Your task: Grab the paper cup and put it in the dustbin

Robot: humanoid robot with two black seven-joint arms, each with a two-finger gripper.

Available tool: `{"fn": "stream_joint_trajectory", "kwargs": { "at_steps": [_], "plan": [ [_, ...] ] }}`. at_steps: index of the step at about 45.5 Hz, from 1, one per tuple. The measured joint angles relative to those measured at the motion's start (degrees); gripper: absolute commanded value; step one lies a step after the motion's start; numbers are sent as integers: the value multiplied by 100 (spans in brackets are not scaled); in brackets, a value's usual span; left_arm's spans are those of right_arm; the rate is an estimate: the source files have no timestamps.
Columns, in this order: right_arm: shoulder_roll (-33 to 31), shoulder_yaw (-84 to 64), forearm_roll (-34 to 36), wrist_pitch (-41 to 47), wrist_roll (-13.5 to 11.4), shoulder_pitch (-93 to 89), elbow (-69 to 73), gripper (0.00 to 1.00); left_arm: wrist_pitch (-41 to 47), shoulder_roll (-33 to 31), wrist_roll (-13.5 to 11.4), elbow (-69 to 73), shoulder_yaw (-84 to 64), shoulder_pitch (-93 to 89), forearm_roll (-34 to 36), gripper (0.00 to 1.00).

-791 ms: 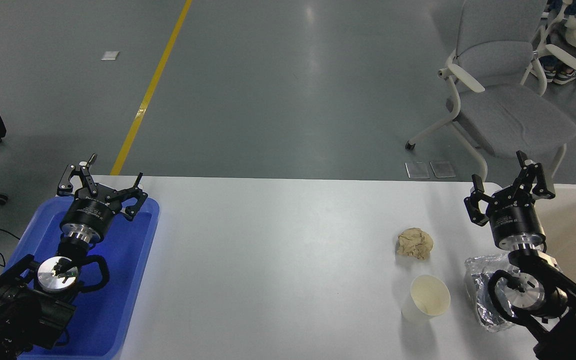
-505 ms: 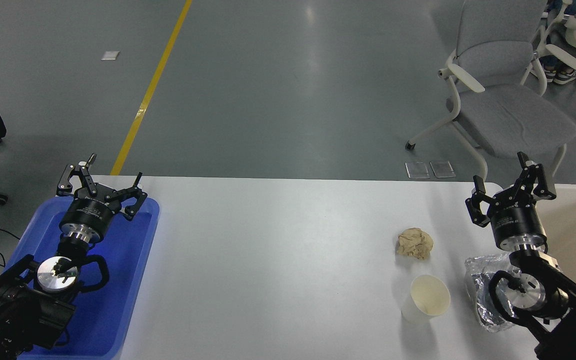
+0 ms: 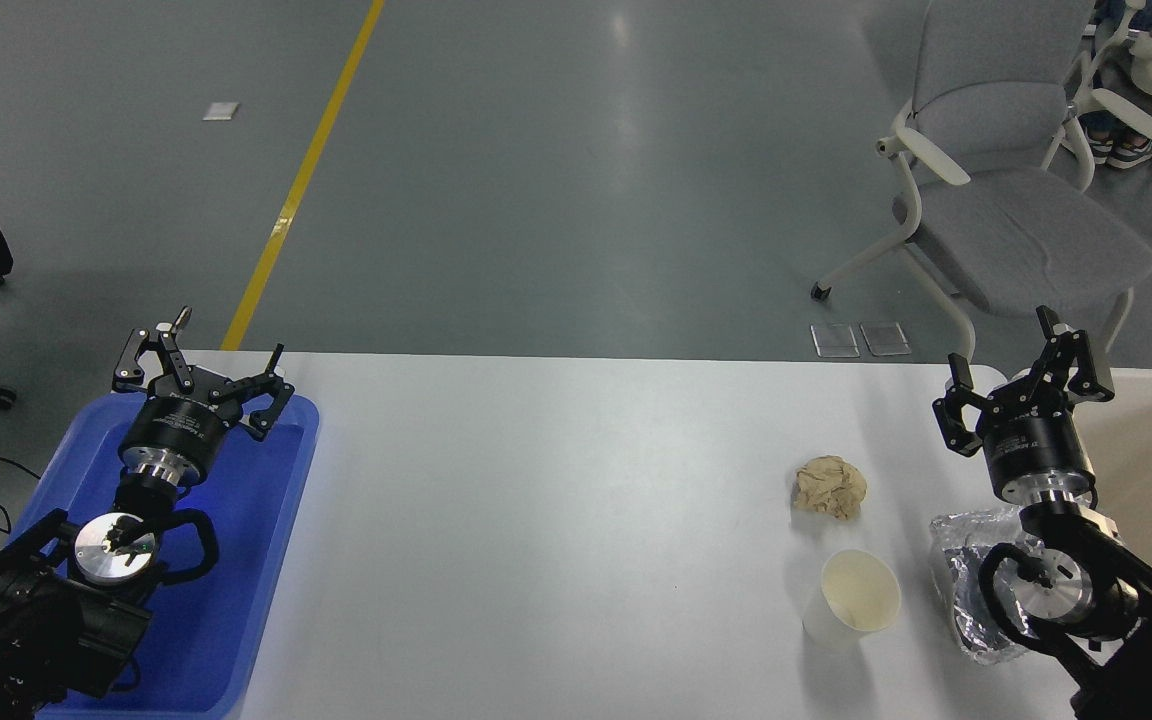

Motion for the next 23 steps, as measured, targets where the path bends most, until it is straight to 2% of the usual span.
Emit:
{"fn": "stream_joint_trajectory", "kwargs": {
  "at_steps": [23],
  "plan": [
    [-34, -35, 0, -21, -24, -13, 3, 100, -1, 0, 0, 0, -1, 0, 0, 100]
  ]
}}
